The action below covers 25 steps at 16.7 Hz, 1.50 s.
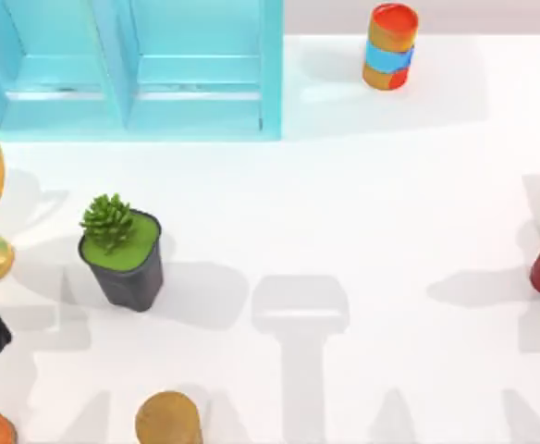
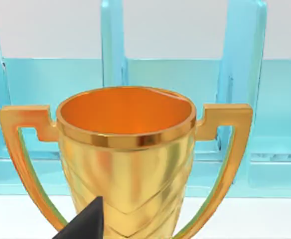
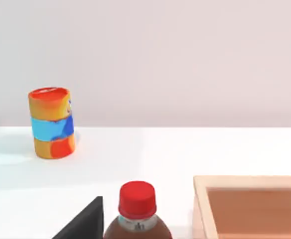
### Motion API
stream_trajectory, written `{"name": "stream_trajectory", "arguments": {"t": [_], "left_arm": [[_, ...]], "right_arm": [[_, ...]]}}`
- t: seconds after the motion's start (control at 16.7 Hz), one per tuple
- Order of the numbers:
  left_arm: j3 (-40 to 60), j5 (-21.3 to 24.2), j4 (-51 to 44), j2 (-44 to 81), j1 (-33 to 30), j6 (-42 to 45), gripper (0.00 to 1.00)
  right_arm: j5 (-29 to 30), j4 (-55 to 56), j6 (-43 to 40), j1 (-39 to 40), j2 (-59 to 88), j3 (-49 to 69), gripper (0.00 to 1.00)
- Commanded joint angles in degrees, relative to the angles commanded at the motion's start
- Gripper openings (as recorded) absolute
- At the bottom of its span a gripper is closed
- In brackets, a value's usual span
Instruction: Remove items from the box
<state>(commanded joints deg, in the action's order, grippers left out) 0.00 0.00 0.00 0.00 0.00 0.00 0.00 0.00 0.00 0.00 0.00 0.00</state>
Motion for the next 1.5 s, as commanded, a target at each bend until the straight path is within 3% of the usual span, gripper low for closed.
{"name": "stream_trajectory", "arguments": {"t": [0.42, 1.14, 1.5], "left_arm": [[0.00, 0.00, 0.00, 0.00, 0.00, 0.00, 1.00], [0.00, 0.00, 0.00, 0.00, 0.00, 0.00, 1.00], [0.00, 0.00, 0.00, 0.00, 0.00, 0.00, 1.00]], "right_arm": [[-0.12, -8.46, -3.20, -3.27, 9.21, 8.69, 1.00], [-0.57, -53.58, -20.24, -20.54, 69.79, 54.17, 1.00], [-0.57, -68.91, -26.12, -26.80, 89.38, 70.64, 1.00]]}}
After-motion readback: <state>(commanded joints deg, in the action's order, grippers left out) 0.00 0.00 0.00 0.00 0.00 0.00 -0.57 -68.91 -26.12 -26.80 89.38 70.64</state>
